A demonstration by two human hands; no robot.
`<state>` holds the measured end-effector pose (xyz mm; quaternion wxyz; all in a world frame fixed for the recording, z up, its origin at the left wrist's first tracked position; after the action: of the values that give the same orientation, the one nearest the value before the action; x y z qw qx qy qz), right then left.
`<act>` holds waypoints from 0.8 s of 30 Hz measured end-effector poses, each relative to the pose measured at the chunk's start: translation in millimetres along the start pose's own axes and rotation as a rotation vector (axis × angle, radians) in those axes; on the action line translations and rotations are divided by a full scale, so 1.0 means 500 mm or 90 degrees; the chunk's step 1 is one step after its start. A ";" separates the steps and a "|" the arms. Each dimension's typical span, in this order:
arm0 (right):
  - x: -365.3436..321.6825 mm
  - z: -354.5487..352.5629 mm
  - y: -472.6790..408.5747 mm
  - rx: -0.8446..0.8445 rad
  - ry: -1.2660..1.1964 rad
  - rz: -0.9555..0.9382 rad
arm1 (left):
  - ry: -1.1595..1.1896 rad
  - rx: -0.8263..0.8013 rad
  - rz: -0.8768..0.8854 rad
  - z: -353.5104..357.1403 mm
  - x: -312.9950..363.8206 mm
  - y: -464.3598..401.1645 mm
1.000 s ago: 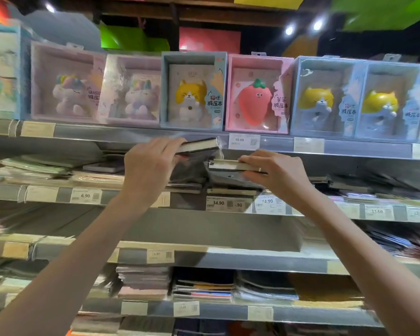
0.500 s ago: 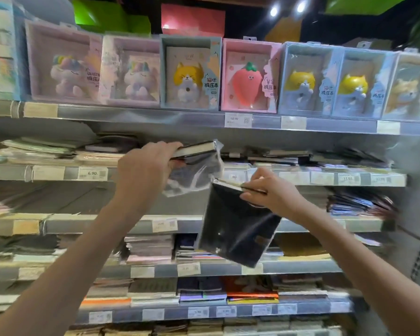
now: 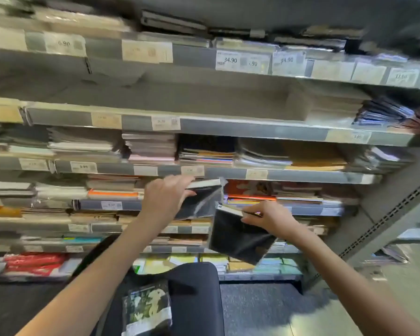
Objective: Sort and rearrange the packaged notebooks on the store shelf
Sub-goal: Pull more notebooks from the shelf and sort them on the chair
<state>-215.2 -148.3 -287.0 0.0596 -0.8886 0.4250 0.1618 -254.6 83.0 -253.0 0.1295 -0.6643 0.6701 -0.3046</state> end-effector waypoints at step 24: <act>0.257 0.545 0.098 -0.184 -0.098 0.124 | -0.055 -0.442 -0.301 0.585 -0.083 0.466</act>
<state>-242.5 -207.6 -585.2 -0.0526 -0.8277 0.4753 0.2938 -271.2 38.4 -626.2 -0.1476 -0.8161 0.5561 -0.0541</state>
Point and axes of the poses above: each hand's wrist, its own y-axis away from the middle knuckle, its own z-axis out of the palm, x = y × z, the point moved 4 cm from there along -y, towards the middle knuckle, and after that the axes turned 15 degrees about -z, right-handed, at the moved point
